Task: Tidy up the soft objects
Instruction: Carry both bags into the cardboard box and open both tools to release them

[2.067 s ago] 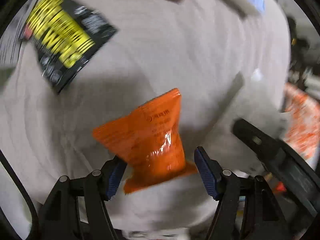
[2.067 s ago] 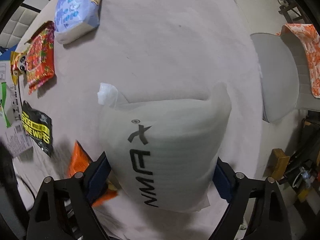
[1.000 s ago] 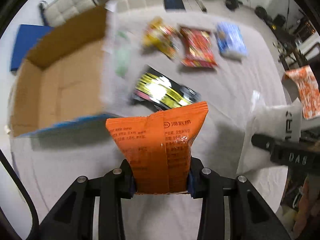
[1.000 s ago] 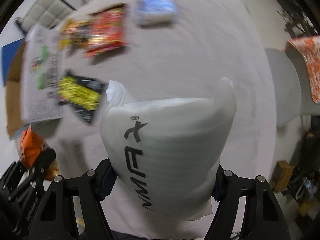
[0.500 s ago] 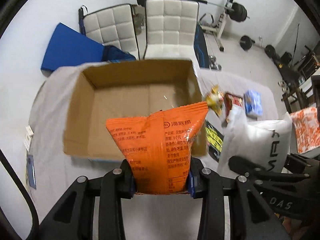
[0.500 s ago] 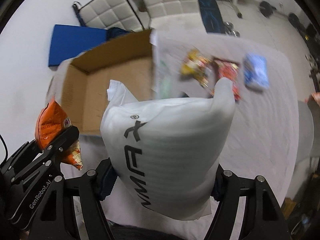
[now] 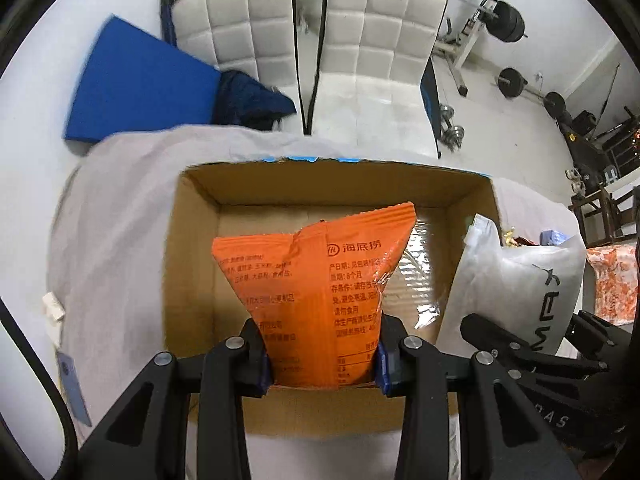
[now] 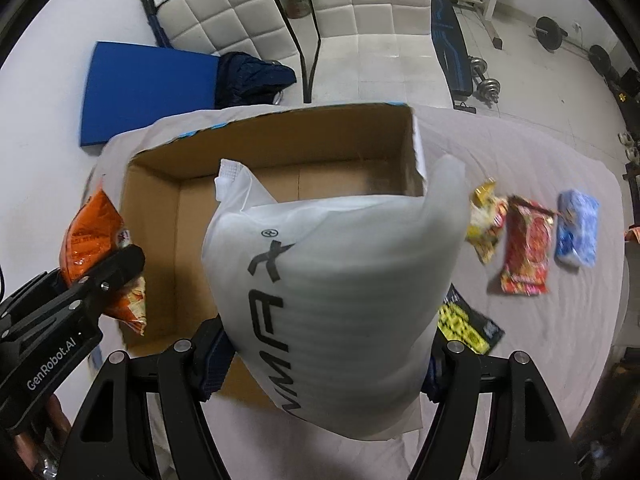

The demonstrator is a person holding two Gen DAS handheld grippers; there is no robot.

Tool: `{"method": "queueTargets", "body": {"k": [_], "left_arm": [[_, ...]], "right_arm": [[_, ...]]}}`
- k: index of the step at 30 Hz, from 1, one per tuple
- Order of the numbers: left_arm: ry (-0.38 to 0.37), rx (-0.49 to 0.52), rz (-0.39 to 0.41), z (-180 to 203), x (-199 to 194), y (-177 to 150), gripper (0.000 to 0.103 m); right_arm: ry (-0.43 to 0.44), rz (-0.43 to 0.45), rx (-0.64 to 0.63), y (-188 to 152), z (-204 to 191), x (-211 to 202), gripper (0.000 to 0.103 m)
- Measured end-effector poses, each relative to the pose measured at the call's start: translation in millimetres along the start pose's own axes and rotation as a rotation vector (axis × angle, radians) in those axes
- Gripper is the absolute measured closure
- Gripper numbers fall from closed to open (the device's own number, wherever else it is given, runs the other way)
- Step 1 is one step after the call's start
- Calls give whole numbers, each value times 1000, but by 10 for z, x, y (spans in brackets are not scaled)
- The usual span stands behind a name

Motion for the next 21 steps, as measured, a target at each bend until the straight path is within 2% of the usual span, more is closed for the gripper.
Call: {"method": "queueTargets", "body": {"k": [7,13,21], "left_arm": [[-104,-33,-147,-181,617,328,68],[-132,-26,-256,-273,1149,457,68],[-177,-2,-335,-217,1588,515,67]], "right_arm": [[-41,-74,-13,424,-107,652,28],[-75,-129,-23,613,-129,1166,27],[-101,-173,-39,718,-115,1566,24]]}}
Point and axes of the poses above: each gripper's, at about its wrist camera, not at the fingertips, and x roughly the way its jaws point, z to its right, y to its top, the point moved 2 cm from there along x, roughly the way its jaws point
